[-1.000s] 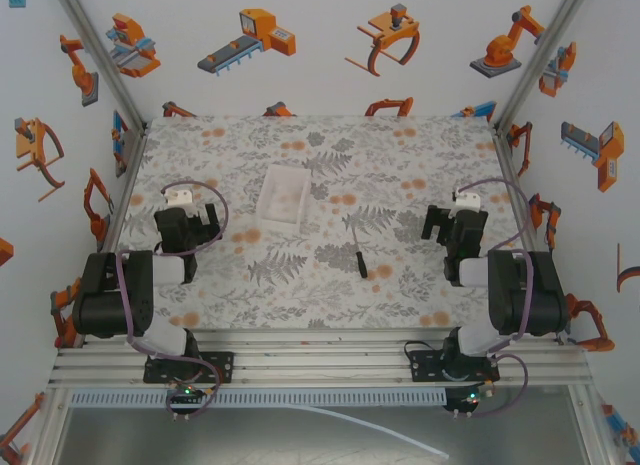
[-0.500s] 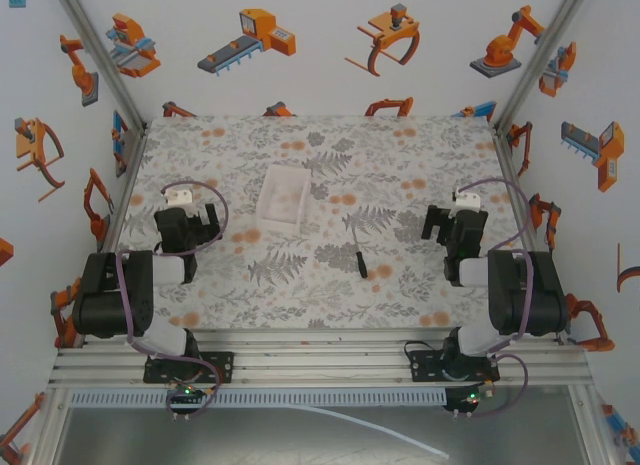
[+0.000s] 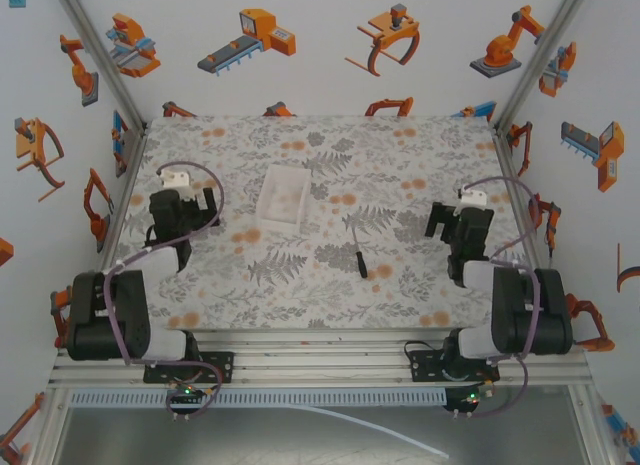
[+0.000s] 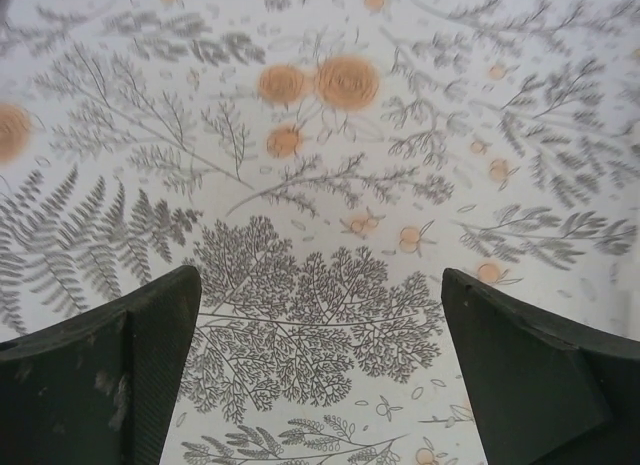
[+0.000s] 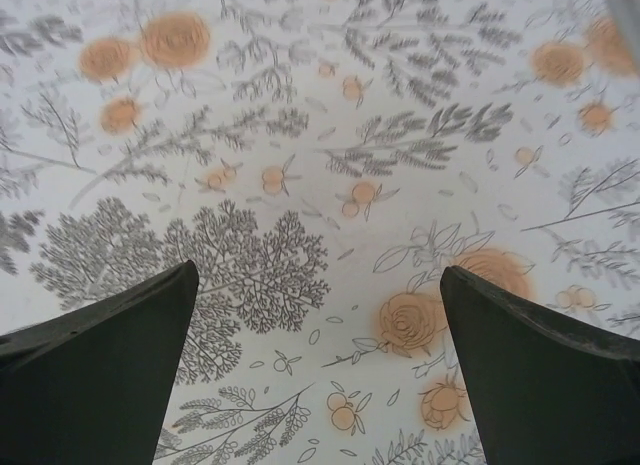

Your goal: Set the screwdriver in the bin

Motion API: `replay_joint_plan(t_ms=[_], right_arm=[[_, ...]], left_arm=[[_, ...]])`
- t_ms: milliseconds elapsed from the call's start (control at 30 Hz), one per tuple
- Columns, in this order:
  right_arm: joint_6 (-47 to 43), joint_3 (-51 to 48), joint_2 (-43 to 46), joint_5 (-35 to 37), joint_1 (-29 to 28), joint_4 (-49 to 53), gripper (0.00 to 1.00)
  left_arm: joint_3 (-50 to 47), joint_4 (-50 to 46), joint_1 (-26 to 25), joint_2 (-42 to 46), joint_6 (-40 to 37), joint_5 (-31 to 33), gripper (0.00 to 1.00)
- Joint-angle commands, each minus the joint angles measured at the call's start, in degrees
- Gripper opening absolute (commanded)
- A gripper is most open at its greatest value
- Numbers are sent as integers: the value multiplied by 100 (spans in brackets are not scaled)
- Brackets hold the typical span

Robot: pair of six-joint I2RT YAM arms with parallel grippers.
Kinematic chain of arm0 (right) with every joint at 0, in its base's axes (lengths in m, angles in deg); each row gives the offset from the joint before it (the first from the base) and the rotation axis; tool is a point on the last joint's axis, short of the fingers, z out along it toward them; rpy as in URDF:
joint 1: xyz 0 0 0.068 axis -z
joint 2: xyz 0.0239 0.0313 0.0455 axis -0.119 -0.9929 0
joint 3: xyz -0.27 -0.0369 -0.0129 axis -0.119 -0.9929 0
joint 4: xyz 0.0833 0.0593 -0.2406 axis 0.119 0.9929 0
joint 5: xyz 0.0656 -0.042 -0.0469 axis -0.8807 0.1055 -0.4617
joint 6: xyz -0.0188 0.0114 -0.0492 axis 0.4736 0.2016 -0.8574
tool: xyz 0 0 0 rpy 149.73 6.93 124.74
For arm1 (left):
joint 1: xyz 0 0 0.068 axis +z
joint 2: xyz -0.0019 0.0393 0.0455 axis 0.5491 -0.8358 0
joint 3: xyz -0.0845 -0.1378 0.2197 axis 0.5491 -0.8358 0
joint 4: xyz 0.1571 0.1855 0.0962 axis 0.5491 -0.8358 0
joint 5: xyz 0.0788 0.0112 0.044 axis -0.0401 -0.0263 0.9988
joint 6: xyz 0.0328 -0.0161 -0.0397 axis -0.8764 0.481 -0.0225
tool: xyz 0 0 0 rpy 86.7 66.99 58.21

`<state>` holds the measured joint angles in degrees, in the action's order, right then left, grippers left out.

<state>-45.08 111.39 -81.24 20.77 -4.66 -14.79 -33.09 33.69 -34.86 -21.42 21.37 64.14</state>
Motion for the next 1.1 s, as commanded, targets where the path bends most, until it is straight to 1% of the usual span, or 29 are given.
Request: replay_joint_plan(t_ms=[0,67,133,200,233,300,333,367,400,433,467,500,533,567,600,667,700,733,800,833,933,1067], right_arm=[[215,562,685,143,27,1059,98],[472,829,1021,155,28,1826,97],[918,1215,1334,29,8,2798,95],[1498,1659,1523,-411,-5,3777,99],[1860,2000,1529,-662,1,4433,99],[2546,2884,1410,-943,2,5805,99],[2791,3304,1330,-1237,1,6385,99],[2781,3660,1258,-1870,32,6742,99],[2649,3845,1203,-2532,36,6888,99],[2715,3783,1218,-3251,32,6712,99],[3000,3402,1333,-3653,27,6232,99],[3273,3135,1457,-3791,-45,5832,99],[3376,3015,1561,-3704,-201,5793,99],[3236,3071,1633,-3354,-478,6092,99],[3018,3189,1678,-2909,-825,6499,99],[2651,3407,1690,-1894,-1737,7183,97],[2578,3485,1648,-1461,-2132,7448,93],[2561,3510,1604,-1196,-2441,7583,85],[2638,3432,1544,-983,-2809,7658,70],[2659,3359,1518,-881,-2993,7658,67],[2761,3184,1366,-347,-3495,7740,68],[2847,2968,971,-9,-3963,7640,68]], left_arm=[[390,-1376,-37,536,-222,-131,97],[566,-1986,-41,852,-231,-99,97],[826,-2842,-46,1214,-233,-125,97],[1209,-3900,-46,1554,-372,-235,97],[1481,-4569,-46,1719,-520,-369,97],[1884,-5576,-46,2022,-837,-576,97],[2023,-5948,-33,2202,-948,-657,97],[2107,-6243,-28,2386,-1026,-752,97],[2158,-6446,-28,2547,-1089,-864,97],[2232,-6663,-27,2717,-1148,-981,97],[2307,-6868,-37,2849,-1171,-1083,97],[2395,-7047,-37,2921,-1170,-1148,97],[2523,-7261,-37,2952,-1142,-1212,97],[2653,-7496,-37,2931,-1120,-1281,97],[2757,-7685,-37,2884,-1115,-1332,97],[2944,-8017,-38,2772,-1078,-1332,97],[2993,-8125,-46,2724,-1084,-1313,97],[2994,-8179,-41,2696,-1094,-1272,97],[2910,-8174,-44,2770,-1067,-1217,97],[2810,-8137,-46,2857,-1058,-1245,97],[2660,-8086,-47,3088,-1091,-1341,97],[2700,-8171,-61,3144,-1205,-1462,97]])
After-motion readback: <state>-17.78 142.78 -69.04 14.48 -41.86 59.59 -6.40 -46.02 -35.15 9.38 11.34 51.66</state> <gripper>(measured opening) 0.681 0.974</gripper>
